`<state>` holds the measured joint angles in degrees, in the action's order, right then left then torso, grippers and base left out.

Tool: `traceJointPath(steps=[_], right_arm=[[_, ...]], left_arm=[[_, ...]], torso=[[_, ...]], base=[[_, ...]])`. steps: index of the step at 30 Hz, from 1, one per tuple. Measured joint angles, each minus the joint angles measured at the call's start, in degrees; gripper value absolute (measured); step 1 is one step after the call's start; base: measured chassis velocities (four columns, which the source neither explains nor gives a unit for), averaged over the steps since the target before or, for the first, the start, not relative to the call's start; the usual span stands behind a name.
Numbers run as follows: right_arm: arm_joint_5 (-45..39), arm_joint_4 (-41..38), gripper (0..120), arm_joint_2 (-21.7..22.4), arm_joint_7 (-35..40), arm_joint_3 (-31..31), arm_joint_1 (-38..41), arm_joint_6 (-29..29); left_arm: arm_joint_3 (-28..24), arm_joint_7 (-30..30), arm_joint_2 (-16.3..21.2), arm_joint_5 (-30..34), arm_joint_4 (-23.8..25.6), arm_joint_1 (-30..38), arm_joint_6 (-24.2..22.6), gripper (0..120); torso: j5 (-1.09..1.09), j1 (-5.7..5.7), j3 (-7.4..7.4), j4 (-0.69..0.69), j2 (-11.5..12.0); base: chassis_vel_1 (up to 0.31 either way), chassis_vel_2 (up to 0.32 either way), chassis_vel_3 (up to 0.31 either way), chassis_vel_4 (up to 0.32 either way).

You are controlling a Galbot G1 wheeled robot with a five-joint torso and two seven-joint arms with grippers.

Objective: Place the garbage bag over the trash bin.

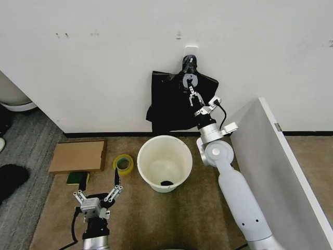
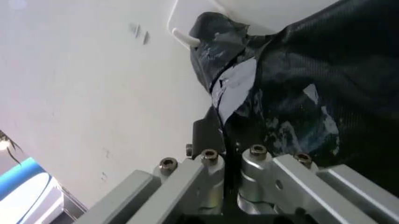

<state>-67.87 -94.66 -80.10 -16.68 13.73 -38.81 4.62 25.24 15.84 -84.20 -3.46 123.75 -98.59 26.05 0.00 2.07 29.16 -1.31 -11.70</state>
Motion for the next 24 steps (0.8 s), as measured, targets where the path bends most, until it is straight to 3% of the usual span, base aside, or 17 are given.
traceJointPath(steps=[24], right_arm=[[11.7, -14.2, 0, 6.5, 0.9, -0.9, -18.0, 1.7]], left_arm=[[-0.3, 0.0, 0.2, -0.1, 0.5, 0.1, -0.1, 100]], torso=[[0.0, 0.0, -0.01, 0.0, 0.0]], base=[[0.0, 0.0, 0.0, 0.0]])
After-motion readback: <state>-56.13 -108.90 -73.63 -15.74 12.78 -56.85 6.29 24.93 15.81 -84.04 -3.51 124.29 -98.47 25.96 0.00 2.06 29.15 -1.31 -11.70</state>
